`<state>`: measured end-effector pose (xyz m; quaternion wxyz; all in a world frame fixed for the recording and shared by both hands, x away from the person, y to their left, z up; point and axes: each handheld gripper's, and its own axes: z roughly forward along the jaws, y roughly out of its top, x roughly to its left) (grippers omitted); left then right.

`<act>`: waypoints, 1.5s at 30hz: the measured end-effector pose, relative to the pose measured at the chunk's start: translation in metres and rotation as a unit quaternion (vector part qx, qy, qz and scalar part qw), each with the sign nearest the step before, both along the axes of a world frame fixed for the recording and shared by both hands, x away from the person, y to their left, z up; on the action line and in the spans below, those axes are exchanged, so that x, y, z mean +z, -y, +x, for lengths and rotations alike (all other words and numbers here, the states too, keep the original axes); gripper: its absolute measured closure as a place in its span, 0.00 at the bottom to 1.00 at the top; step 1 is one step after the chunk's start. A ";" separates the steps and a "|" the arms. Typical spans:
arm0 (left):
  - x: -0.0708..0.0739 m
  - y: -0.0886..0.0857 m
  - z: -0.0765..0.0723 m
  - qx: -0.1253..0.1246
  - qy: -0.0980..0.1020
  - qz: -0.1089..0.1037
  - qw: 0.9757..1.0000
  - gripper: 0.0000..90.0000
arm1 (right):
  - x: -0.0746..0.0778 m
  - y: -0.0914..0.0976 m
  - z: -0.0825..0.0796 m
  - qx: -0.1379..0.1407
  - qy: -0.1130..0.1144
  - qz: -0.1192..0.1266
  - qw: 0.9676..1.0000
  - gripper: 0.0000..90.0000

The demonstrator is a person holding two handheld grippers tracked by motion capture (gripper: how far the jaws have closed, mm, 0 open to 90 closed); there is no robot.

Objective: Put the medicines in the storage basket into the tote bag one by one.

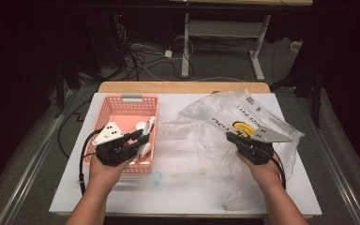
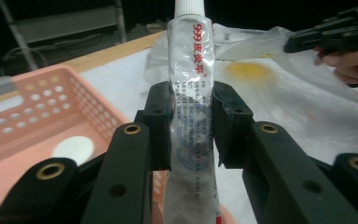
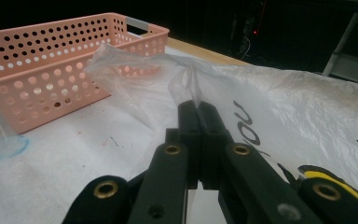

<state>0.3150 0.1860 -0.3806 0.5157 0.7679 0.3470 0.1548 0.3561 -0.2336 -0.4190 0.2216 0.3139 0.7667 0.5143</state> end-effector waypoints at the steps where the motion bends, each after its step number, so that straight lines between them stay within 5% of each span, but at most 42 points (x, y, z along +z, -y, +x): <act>1: 0.000 0.002 0.000 -0.001 0.000 0.001 1.000 0.77 | 0.000 0.000 0.000 -0.001 -0.001 0.001 1.000 1.00; 16: -0.006 0.028 -0.006 -0.028 -0.001 0.002 1.000 0.76 | 0.003 0.002 -0.001 -0.004 0.005 0.005 1.000 1.00; 28: -0.017 0.056 -0.014 -0.072 -0.007 0.012 0.997 0.76 | 0.004 0.000 -0.006 -0.002 0.007 0.003 1.000 1.00; 45: -0.030 0.080 -0.021 -0.087 -0.011 0.019 0.996 0.76 | 0.011 -0.007 -0.015 0.005 0.018 0.000 1.000 1.00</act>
